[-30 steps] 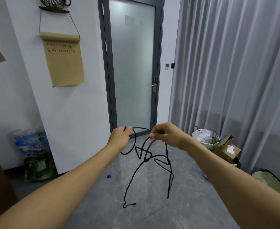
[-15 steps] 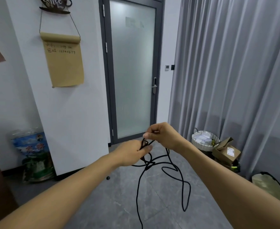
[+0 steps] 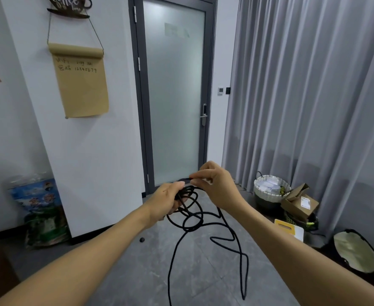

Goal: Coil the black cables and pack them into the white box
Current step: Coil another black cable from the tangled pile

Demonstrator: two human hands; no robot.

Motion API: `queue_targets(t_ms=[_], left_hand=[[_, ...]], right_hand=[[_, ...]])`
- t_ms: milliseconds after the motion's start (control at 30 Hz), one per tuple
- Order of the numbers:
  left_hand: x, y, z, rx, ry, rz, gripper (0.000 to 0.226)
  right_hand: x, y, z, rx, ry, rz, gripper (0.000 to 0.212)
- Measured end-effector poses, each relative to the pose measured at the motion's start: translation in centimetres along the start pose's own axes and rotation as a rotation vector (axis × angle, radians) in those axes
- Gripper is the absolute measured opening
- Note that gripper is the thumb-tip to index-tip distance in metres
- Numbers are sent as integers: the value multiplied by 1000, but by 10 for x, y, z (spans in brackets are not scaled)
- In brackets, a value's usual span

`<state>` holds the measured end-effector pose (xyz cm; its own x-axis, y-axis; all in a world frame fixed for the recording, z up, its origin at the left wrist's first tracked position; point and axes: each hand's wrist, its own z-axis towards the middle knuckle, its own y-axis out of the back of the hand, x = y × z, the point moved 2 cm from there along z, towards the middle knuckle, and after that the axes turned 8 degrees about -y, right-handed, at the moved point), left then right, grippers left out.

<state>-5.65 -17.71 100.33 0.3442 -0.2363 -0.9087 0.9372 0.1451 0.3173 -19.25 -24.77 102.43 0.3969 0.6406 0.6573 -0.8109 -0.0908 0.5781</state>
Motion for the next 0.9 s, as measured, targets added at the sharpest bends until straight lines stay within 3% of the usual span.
queue_targets(t_ms=[133, 267, 433, 567, 767, 900], left_hand=[[2, 8, 4, -50, 6, -53, 44], [3, 11, 5, -100, 26, -33, 47], [6, 13, 11, -129, 54, 113, 41], [22, 23, 18, -190, 129, 179, 37], [37, 28, 27, -297, 368, -157, 28], [45, 33, 29, -344, 400, -139, 33]], right_hand=[[13, -6, -7, 187, 169, -76, 23], [12, -13, -8, 415, 85, -163, 24], [13, -23, -6, 493, -5, -235, 20], [8, -20, -4, 387, -89, -88, 32], [4, -8, 1, 185, -188, 317, 35], [-9, -3, 9, -49, -367, 603, 34]])
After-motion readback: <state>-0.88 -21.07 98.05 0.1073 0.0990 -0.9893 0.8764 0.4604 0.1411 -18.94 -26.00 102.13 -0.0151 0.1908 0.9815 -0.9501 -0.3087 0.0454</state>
